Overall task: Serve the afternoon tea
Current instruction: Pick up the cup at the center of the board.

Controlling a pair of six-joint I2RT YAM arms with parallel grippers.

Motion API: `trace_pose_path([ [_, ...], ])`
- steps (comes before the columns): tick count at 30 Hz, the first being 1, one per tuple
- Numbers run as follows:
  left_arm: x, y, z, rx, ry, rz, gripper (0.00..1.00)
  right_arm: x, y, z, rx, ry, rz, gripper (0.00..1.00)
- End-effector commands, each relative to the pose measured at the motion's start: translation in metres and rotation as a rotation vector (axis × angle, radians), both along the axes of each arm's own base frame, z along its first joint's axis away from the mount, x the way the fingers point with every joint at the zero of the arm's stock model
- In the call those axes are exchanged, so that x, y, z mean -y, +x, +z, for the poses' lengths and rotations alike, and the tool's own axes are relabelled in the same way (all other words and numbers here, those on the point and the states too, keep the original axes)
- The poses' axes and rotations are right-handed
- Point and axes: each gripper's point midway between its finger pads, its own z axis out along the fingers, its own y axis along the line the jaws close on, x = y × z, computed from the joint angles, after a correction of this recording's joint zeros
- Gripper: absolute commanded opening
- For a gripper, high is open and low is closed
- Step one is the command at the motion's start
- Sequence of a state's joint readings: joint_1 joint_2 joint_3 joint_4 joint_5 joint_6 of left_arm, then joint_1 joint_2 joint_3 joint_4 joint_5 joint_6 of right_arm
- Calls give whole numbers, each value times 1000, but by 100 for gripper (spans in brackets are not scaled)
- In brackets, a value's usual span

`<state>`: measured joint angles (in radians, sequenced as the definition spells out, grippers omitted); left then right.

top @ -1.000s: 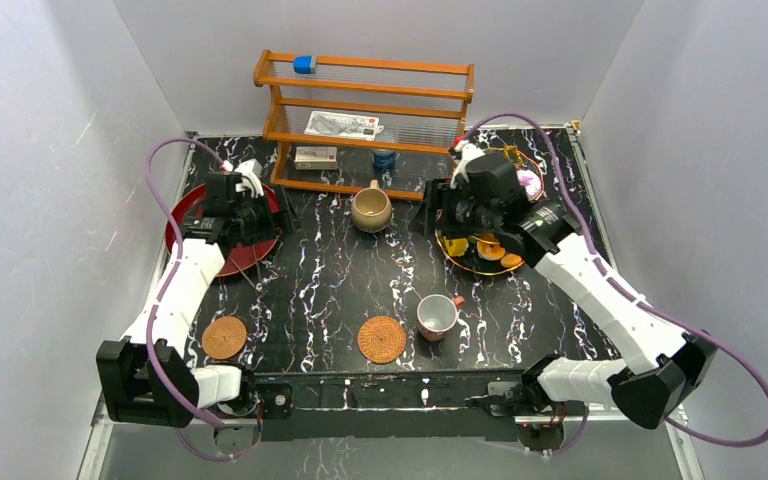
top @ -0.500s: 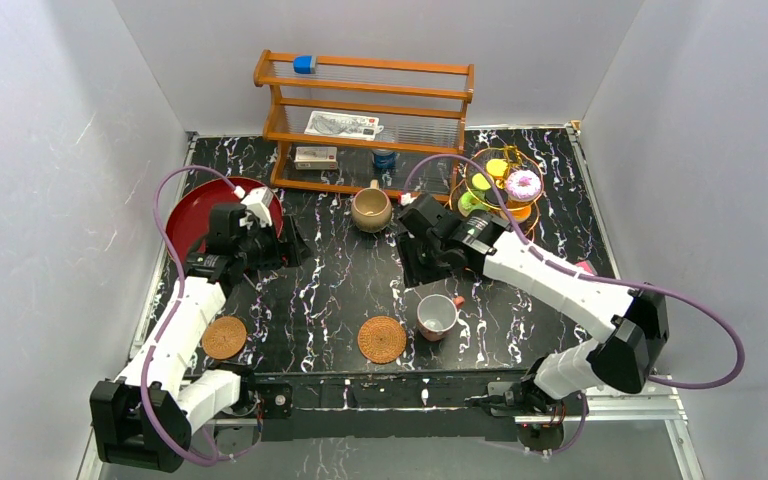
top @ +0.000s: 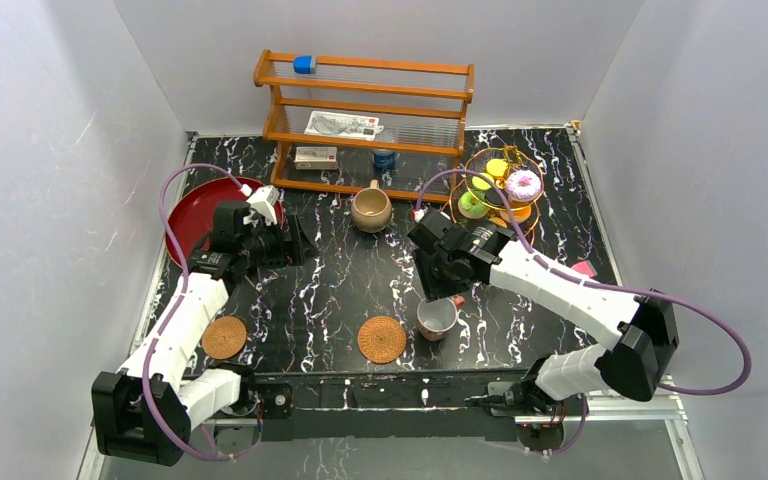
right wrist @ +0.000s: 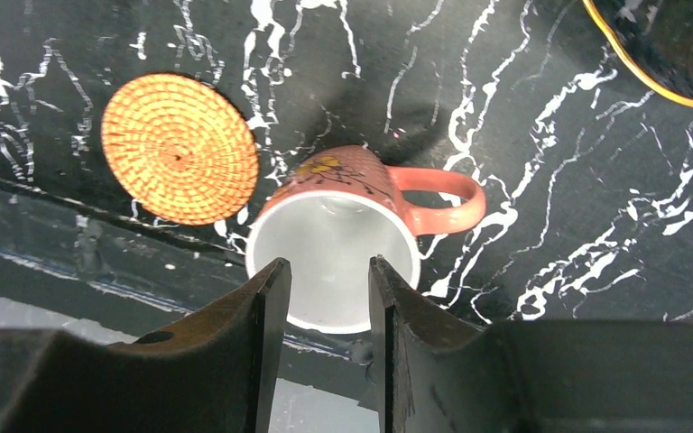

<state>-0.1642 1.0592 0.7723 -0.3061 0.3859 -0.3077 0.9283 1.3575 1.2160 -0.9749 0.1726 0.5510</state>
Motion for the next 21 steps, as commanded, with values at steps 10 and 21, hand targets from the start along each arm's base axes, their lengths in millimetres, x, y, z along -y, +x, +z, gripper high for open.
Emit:
trace_pose_path([
  [10,2,-1,-4,4,13,-26,79,38,-13,-17,-11,-76,-189,45],
  [21,7,-3,-3,-17,-9,-36,79,35,-23,-38,-60,-64,-191,43],
])
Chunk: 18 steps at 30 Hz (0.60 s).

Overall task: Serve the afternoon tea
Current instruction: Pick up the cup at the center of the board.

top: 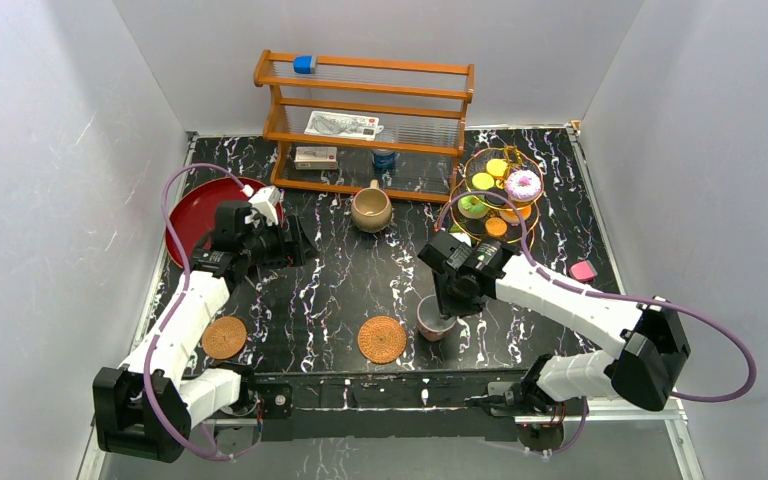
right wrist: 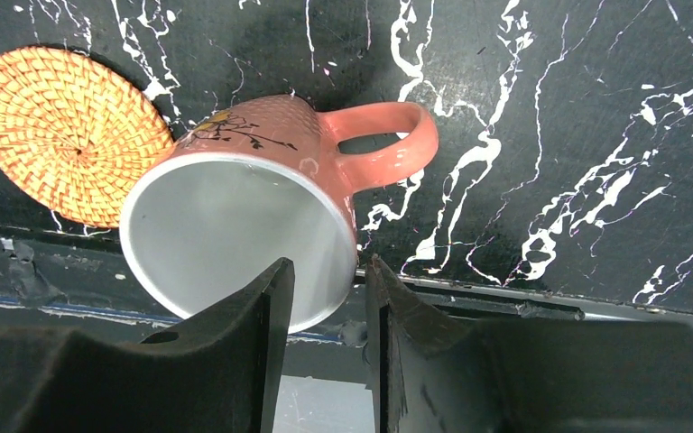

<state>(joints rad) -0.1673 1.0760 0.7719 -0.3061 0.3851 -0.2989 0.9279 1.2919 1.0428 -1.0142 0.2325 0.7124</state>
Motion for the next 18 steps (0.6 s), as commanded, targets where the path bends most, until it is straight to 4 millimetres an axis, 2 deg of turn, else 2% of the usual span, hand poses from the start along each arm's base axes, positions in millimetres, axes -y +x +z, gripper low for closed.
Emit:
trace_pose_path([
  [1,10,-5,3,-10,-24,-36,78,-7,2,-2,11,38,-21,42],
  [5,26,-14,4,-73,-48,-72,75,-8,3,-4,15,43,-16,35],
  [11,65,-38,7,-143,-49,-141,70,-10,10,5,59,57,-2,14],
  [15,87,-56,1,-205,-41,-178,67,-10,16,16,93,59,12,0],
  [18,96,-72,-8,-250,-32,-191,64,-9,20,28,129,64,19,0],
])
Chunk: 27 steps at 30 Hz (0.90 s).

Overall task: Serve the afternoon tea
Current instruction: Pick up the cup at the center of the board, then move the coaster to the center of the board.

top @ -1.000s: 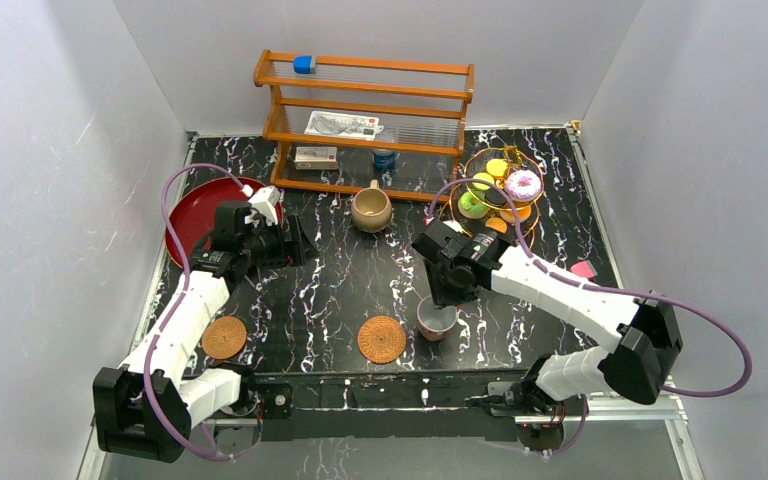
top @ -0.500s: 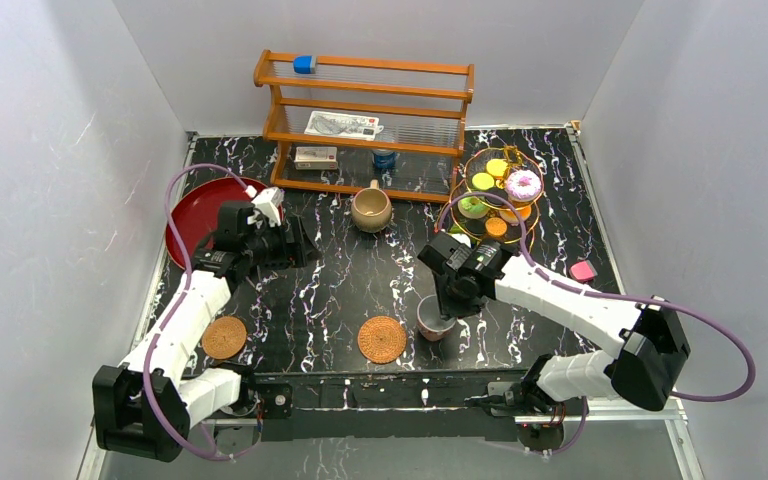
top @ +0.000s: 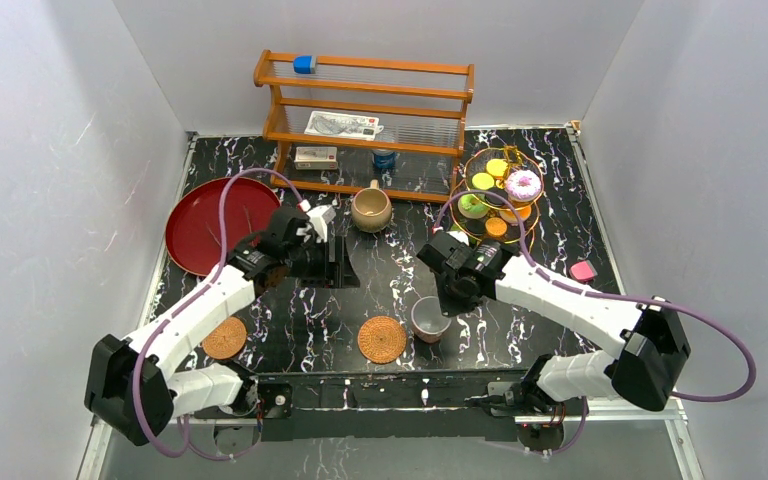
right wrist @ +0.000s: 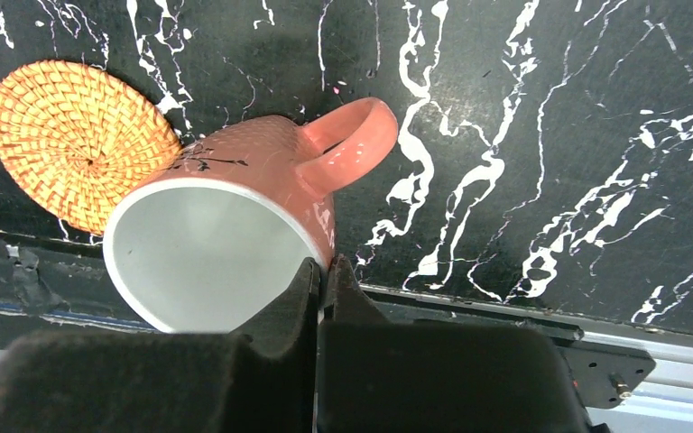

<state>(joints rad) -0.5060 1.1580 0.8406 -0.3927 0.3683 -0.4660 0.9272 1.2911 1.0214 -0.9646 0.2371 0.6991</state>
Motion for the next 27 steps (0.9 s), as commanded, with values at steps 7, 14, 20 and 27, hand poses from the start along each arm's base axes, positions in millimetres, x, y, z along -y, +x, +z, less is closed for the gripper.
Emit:
trace_pose_path([
  [7,18,-54,-35,-191,74,-4,63,-2,25,63,193,72,11,0],
  [14,30,-80,-59,-266,121,-16,60,-3,31,91,274,135,7,0],
  [20,36,-92,-79,-317,176,-47,54,3,36,109,332,149,-10,0],
  [27,41,-98,-99,-361,221,-74,45,9,37,119,372,160,-22,0],
])
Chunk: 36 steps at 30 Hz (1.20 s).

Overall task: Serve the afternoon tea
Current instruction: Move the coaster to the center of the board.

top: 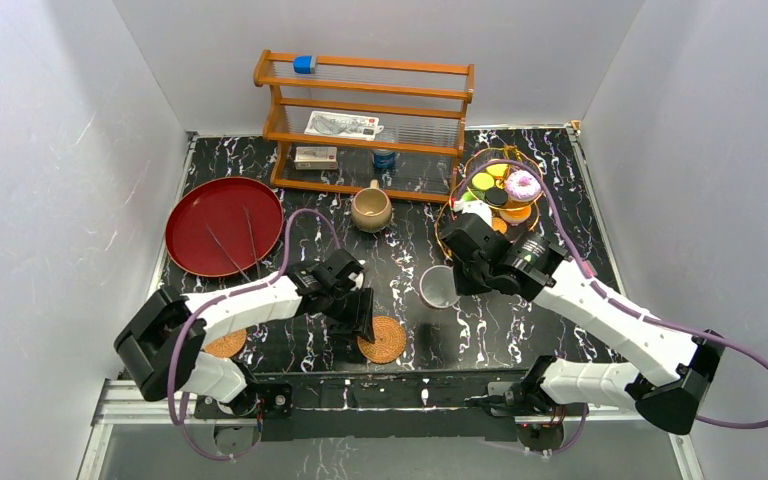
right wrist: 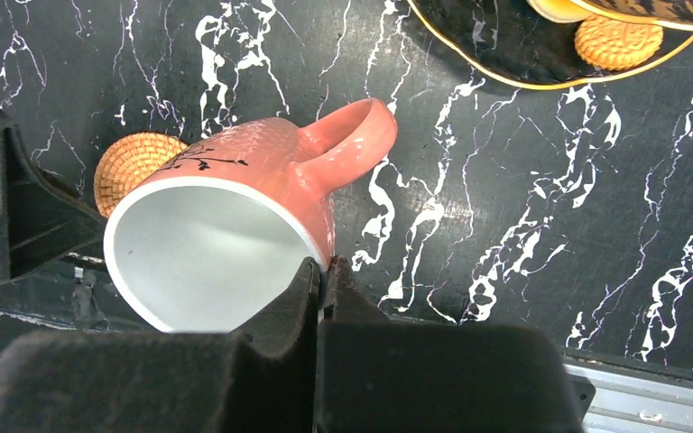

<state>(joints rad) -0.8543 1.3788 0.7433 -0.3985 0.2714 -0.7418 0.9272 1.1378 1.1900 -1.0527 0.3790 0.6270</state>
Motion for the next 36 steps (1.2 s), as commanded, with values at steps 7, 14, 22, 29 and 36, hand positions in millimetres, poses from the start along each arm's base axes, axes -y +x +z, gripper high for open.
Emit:
trace_pose_path([
  [7,19,6,-29,-6,-15,-21,29,-1,11,36,124,94,-14,0],
  [14,37,29,-46,31,4,-38,27,0,8,36,123,100,-7,0],
  [22,71,66,-59,89,8,-57,26,9,1,36,121,112,-26,0],
  [29,93,100,-67,147,51,-77,26,15,-4,32,108,110,-44,0],
  [36,84,118,-73,175,99,-49,26,16,-7,28,91,111,-49,0],
])
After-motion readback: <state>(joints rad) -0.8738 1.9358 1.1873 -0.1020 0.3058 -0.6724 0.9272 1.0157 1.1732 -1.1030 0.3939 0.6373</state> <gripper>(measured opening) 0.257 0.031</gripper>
